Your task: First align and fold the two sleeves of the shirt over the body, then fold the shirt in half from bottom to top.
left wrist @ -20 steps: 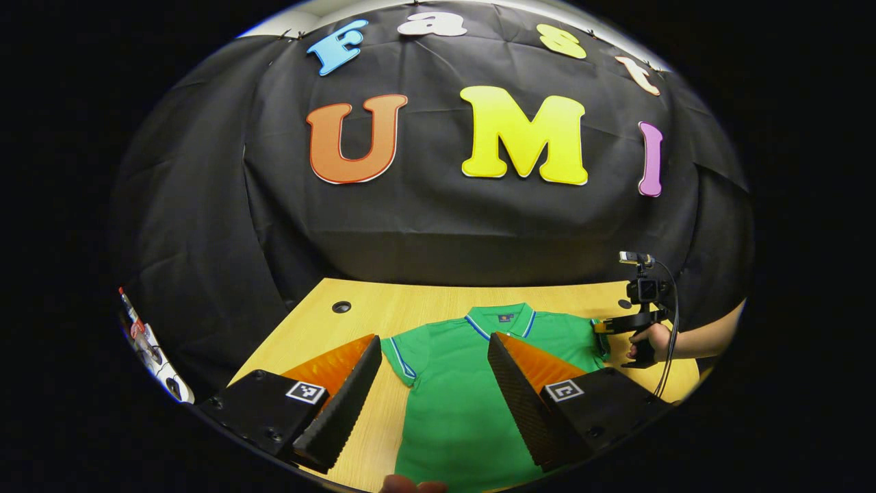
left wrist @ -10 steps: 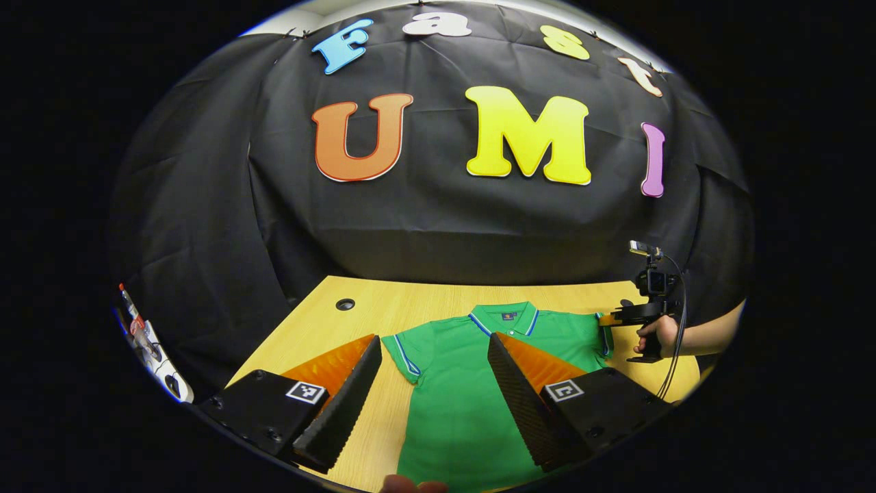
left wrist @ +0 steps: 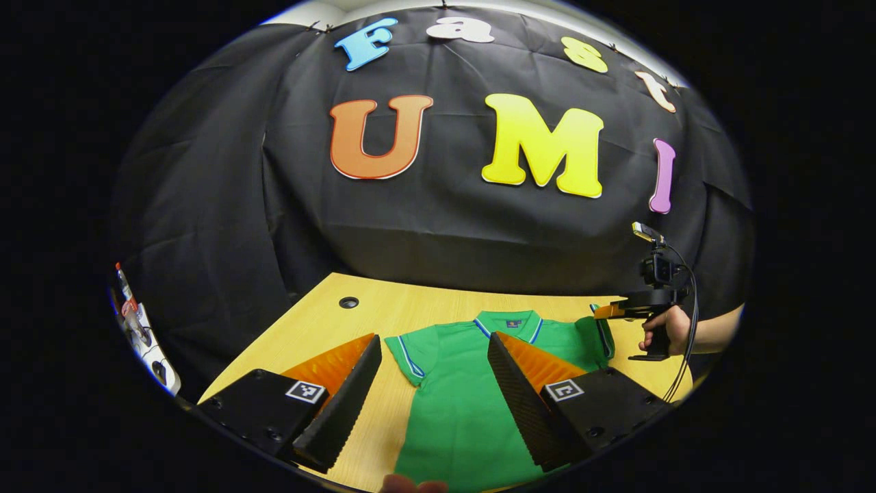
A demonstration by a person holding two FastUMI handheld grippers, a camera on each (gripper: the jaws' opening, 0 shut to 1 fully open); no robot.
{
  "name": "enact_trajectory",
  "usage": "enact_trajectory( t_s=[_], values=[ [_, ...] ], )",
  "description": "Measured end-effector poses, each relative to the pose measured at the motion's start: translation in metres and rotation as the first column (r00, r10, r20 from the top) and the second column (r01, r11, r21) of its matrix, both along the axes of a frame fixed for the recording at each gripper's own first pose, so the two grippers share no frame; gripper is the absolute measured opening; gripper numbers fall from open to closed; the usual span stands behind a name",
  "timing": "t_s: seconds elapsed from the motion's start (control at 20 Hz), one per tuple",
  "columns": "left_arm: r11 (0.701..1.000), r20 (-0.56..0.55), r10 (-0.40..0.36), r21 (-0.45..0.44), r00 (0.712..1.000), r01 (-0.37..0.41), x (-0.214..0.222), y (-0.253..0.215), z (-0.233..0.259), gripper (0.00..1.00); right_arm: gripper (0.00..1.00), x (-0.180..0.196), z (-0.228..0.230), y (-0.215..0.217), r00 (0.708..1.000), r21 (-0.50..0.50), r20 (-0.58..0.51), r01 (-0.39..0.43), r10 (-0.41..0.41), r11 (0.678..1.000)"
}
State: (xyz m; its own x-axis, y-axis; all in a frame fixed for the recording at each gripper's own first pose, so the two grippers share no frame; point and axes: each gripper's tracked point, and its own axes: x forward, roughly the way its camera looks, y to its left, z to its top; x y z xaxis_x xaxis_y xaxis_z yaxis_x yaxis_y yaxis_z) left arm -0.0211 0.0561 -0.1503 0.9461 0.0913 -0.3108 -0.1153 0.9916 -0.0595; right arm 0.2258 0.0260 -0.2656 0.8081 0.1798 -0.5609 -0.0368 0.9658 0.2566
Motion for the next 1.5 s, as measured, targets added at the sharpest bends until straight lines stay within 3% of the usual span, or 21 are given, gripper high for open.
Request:
enact_trajectory(
  t_s=[0.45,0.7,0.8,0.85,0.9,1.1,1.3,1.5],
  values=[
    [0.999,0.001,0.046,0.004,0.999,-0.046,-0.018,0.042,-0.004,1.0,0.04,0.003,-0.011,0.098,0.995,-0.007,-0.034,-0.094,0.093,0.996],
    [0.998,-0.007,0.054,0.018,0.999,-0.054,-0.019,0.062,-0.009,1.0,0.06,0.003,-0.034,0.125,0.99,-0.024,-0.094,-0.112,0.109,0.993],
    [0.999,-0.006,0.044,0.008,0.999,-0.044,-0.015,0.066,-0.013,1.0,0.16,-0.002,-0.025,0.132,0.988,-0.004,-0.077,-0.132,0.132,0.991],
    [0.999,-0.006,0.033,0.001,0.999,-0.032,-0.011,0.065,-0.016,1.0,0.11,-0.005,-0.02,0.13,0.989,-0.004,-0.063,-0.131,0.131,0.991],
    [1.0,-0.005,0.018,-0.008,1.0,-0.018,-0.006,0.065,-0.018,1.0,0.42,-0.01,-0.017,0.125,0.991,-0.01,-0.055,-0.123,0.122,0.992],
    [0.997,-0.013,-0.035,-0.062,0.999,0.034,0.022,0.066,-0.031,1.0,0.69,-0.036,0.011,0.1,0.995,-0.044,0.001,-0.104,0.104,0.994],
    [0.987,-0.012,-0.07,-0.143,0.997,0.068,0.049,0.069,-0.046,1.0,0.69,-0.073,0.049,0.081,0.99,-0.079,0.079,-0.109,0.116,0.991],
    [0.979,-0.042,-0.125,-0.169,0.991,0.117,0.076,0.073,-0.073,1.0,0.69,-0.117,0.082,0.072,0.983,-0.076,0.125,-0.127,0.136,0.989]
  ],
)
